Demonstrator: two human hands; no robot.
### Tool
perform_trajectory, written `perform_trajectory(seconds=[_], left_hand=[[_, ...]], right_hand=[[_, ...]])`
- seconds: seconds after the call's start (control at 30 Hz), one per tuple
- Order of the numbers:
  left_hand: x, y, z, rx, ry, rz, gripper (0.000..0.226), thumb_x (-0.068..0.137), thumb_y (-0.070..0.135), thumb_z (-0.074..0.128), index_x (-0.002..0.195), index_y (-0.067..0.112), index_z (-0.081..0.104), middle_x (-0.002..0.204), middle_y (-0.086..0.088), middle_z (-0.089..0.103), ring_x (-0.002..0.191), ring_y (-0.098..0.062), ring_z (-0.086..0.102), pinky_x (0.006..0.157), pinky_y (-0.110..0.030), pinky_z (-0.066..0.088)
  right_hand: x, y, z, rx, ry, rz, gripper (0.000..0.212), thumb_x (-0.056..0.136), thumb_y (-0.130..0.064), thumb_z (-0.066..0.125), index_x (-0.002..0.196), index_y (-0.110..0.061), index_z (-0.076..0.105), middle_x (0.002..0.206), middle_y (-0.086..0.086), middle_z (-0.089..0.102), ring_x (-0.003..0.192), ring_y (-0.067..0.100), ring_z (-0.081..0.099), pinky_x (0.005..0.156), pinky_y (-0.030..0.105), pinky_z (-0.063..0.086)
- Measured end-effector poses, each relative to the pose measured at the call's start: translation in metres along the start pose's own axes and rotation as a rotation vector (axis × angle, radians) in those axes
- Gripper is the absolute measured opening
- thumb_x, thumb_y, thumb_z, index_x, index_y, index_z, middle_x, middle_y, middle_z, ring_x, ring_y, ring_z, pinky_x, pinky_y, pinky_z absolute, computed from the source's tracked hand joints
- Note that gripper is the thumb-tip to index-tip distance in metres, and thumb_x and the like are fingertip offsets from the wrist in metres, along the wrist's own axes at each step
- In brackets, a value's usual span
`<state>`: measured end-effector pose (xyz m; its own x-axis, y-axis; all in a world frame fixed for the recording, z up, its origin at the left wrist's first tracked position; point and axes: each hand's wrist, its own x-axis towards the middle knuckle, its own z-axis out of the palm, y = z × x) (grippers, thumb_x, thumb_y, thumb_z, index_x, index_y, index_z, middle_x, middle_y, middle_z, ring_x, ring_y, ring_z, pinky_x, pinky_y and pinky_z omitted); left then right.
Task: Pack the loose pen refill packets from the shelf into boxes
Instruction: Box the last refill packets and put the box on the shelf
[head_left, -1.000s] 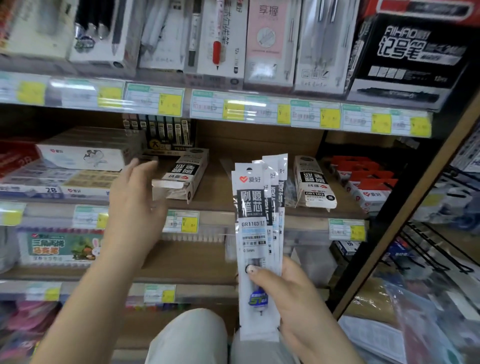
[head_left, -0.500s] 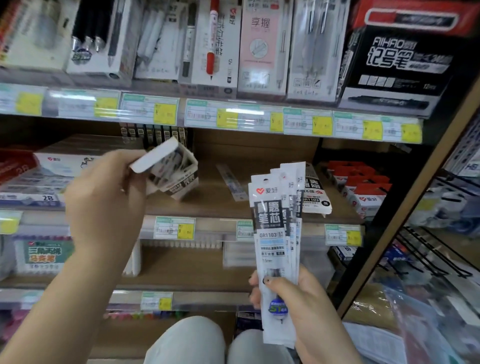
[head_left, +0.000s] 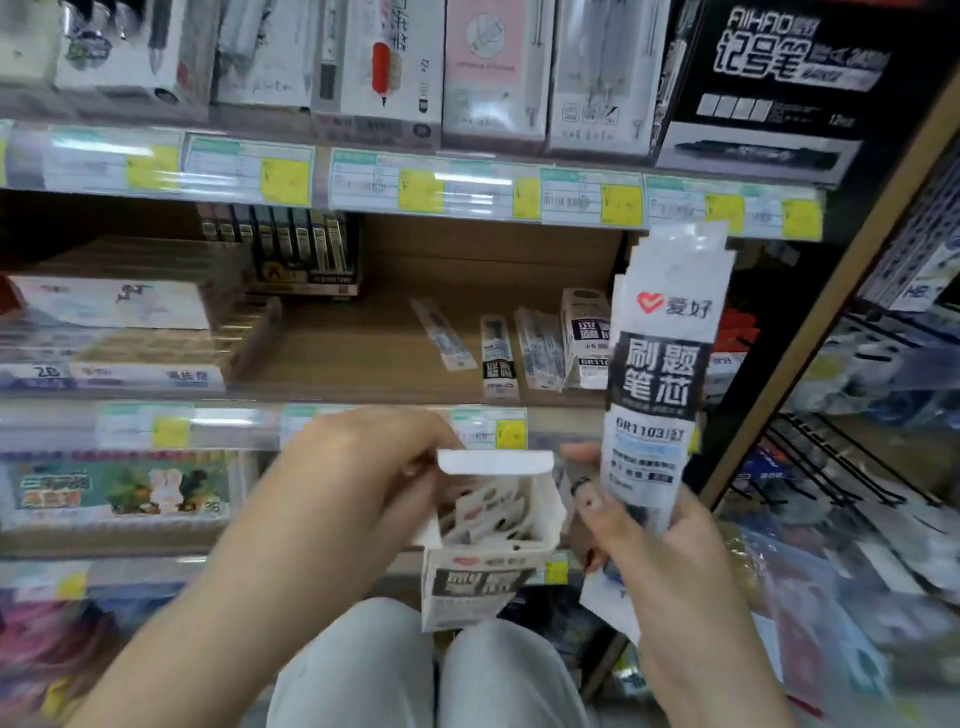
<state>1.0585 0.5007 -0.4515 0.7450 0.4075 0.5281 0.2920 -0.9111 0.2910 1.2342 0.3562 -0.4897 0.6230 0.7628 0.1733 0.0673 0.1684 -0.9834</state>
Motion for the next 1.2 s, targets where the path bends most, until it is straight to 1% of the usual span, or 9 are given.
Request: perform_trajectory(seconds=[0.1, 0.2, 0.33, 0.4, 0.5, 0.6, 0.7, 0.97, 1.2], left_hand=[[0.004, 0.029, 0.037, -0.220, -0.129, -0.040, 0.009, 0.074, 0.021, 0.059, 0.075, 0.020, 0.068, 0.062, 0.011, 0.062, 0.063, -0.003, 0.055, 0.055, -0.019, 0.043], [0.000, 0.020, 0.058, -0.332, -0.116, -0.104, 0.008, 0.074, 0.021, 0.058, 0.072, 0.020, 0.066, 0.056, 0.013, 0.055, 0.056, 0.002, 0.049, 0.049, -0.011, 0.034], [-0.007, 0.020, 0.081, -0.418, -0.147, -0.144, 0.031, 0.074, 0.042, 0.052, 0.074, 0.014, 0.066, 0.065, 0.005, 0.062, 0.058, -0.004, 0.055, 0.056, -0.025, 0.046], [-0.010, 0.022, 0.089, -0.423, -0.120, -0.195, 0.020, 0.073, 0.041, 0.060, 0.080, 0.022, 0.065, 0.070, 0.008, 0.065, 0.066, -0.003, 0.061, 0.064, -0.031, 0.050], [-0.019, 0.028, 0.097, -0.421, 0.096, -0.268, 0.037, 0.070, 0.026, 0.075, 0.090, 0.040, 0.047, 0.087, 0.017, 0.059, 0.082, 0.004, 0.058, 0.073, -0.010, 0.046], [-0.026, 0.040, 0.096, -0.224, 0.180, -0.139, 0.028, 0.070, 0.025, 0.070, 0.083, 0.026, 0.045, 0.086, 0.013, 0.040, 0.081, -0.003, 0.043, 0.074, -0.009, 0.035], [-0.030, 0.041, 0.096, -0.201, 0.116, -0.099, 0.012, 0.075, 0.027, 0.065, 0.076, 0.016, 0.060, 0.089, 0.008, 0.042, 0.081, -0.009, 0.044, 0.071, -0.015, 0.035], [-0.027, 0.045, 0.085, -0.218, -0.142, -0.097, 0.025, 0.082, 0.040, 0.057, 0.085, 0.020, 0.071, 0.114, 0.005, 0.058, 0.099, -0.012, 0.059, 0.078, -0.031, 0.051], [-0.035, 0.048, 0.095, -0.236, -0.214, -0.096, 0.034, 0.074, 0.060, 0.052, 0.083, 0.028, 0.055, 0.131, 0.018, 0.041, 0.108, 0.000, 0.046, 0.081, -0.007, 0.035]], right_hand=[[-0.002, 0.006, -0.006, -0.011, -0.082, 0.054, 0.030, 0.057, -0.038, 0.075, 0.086, -0.042, 0.071, 0.079, -0.017, 0.073, 0.075, -0.003, 0.067, 0.059, 0.010, 0.049], [-0.005, 0.012, -0.010, -0.013, -0.153, 0.107, 0.027, 0.059, -0.023, 0.077, 0.084, -0.033, 0.073, 0.065, -0.005, 0.067, 0.065, 0.007, 0.064, 0.062, 0.020, 0.052], [-0.007, 0.022, -0.014, -0.137, -0.074, 0.119, 0.017, 0.062, -0.022, 0.076, 0.078, -0.027, 0.071, 0.072, 0.015, 0.068, 0.069, 0.029, 0.063, 0.071, 0.047, 0.054], [-0.007, 0.025, -0.016, -0.181, -0.021, 0.108, 0.014, 0.066, -0.025, 0.079, 0.076, -0.028, 0.071, 0.072, 0.009, 0.071, 0.071, 0.021, 0.067, 0.072, 0.047, 0.054], [-0.006, 0.031, -0.017, -0.159, 0.088, 0.111, 0.015, 0.072, -0.020, 0.076, 0.076, -0.034, 0.072, 0.073, -0.004, 0.074, 0.072, 0.013, 0.070, 0.071, 0.044, 0.055], [-0.006, 0.035, -0.014, -0.119, 0.138, 0.124, 0.015, 0.074, -0.021, 0.074, 0.077, -0.035, 0.072, 0.075, -0.005, 0.075, 0.078, 0.016, 0.071, 0.077, 0.048, 0.056], [-0.006, 0.040, -0.011, -0.146, 0.196, 0.085, 0.013, 0.075, -0.022, 0.076, 0.078, -0.034, 0.072, 0.073, -0.006, 0.074, 0.074, 0.012, 0.070, 0.074, 0.044, 0.055], [-0.001, 0.045, -0.003, -0.016, 0.319, 0.120, 0.021, 0.078, -0.016, 0.073, 0.073, -0.037, 0.073, 0.079, -0.002, 0.075, 0.083, 0.023, 0.071, 0.079, 0.055, 0.055], [0.002, 0.047, -0.005, 0.036, 0.326, 0.135, 0.022, 0.080, -0.014, 0.072, 0.073, -0.034, 0.074, 0.080, 0.002, 0.075, 0.083, 0.029, 0.070, 0.079, 0.058, 0.054]])
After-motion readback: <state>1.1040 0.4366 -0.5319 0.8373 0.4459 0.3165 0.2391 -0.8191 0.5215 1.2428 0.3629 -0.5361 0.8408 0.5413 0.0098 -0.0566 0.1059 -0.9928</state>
